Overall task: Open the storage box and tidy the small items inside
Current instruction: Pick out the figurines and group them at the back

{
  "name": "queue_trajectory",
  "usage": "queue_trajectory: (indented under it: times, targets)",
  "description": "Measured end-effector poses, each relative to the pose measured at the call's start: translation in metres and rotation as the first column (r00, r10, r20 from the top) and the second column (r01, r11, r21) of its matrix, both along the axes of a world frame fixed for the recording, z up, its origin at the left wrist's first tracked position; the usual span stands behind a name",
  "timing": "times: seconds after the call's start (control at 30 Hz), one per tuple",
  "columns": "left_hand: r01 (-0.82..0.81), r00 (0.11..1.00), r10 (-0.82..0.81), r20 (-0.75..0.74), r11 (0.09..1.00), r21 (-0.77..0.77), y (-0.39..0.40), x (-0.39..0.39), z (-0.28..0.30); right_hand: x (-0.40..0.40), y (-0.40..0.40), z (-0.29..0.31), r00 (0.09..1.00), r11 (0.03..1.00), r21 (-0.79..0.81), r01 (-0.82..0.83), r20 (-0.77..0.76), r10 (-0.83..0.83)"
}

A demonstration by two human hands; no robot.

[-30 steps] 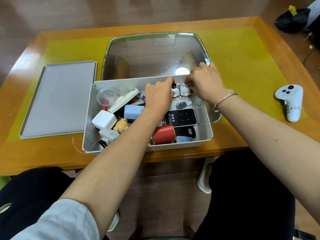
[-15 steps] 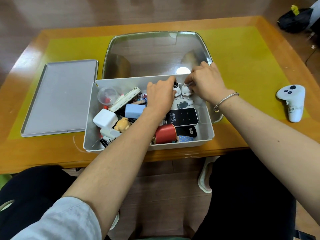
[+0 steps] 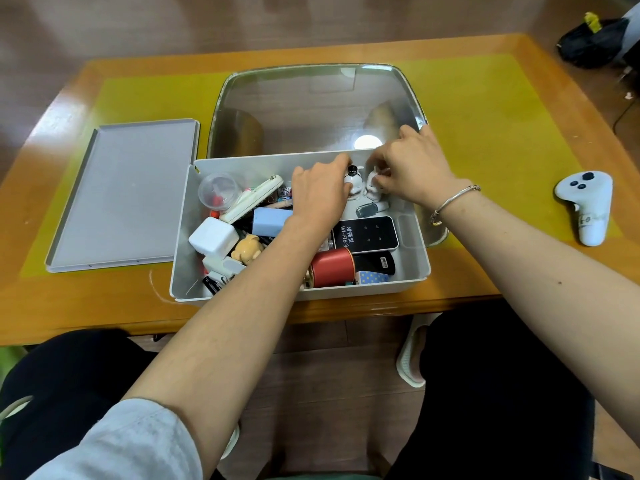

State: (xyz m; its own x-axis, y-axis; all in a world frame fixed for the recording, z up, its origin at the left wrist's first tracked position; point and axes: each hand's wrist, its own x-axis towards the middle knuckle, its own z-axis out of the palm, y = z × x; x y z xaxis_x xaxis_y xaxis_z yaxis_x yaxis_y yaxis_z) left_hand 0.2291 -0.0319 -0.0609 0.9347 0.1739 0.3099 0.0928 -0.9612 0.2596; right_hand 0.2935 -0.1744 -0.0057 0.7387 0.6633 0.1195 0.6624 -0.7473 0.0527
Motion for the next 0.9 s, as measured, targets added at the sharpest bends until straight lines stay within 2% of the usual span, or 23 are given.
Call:
queue_trajectory:
  times: [0.17, 0.3, 0.53, 0.9]
  targets:
    - [0.014, 1.000, -0.014, 0.000, 1.000, -0.021, 0.0003, -0.0008, 0.0006, 0.0008, 0.0053, 0.0014, 1.000, 0.998, -0.062, -0.017, -0.021, 0.016]
    - [0.017, 1.000, -0.017, -0.002, 1.000, -0.008, 0.0005, -0.0006, -0.0007, 0.0020, 0.0059, 0.0029, 0.998, 0.997, -0.046, -0.057, -0.032, 0.055]
    - [0.028, 1.000, -0.028, -0.010, 1.000, 0.003, -0.0008, 0.0029, 0.0002, 0.0025, -0.0006, 0.0007, 1.000, 1.000, 0.017, -0.015, 0.017, 0.015]
    - [0.043, 0.997, -0.045, -0.056, 0.999, -0.027, -0.0039, -0.0004, 0.0052, 0.0035, -0.0006, -0.0023, 0.999, 0.999, 0.032, 0.001, 0.043, -0.002]
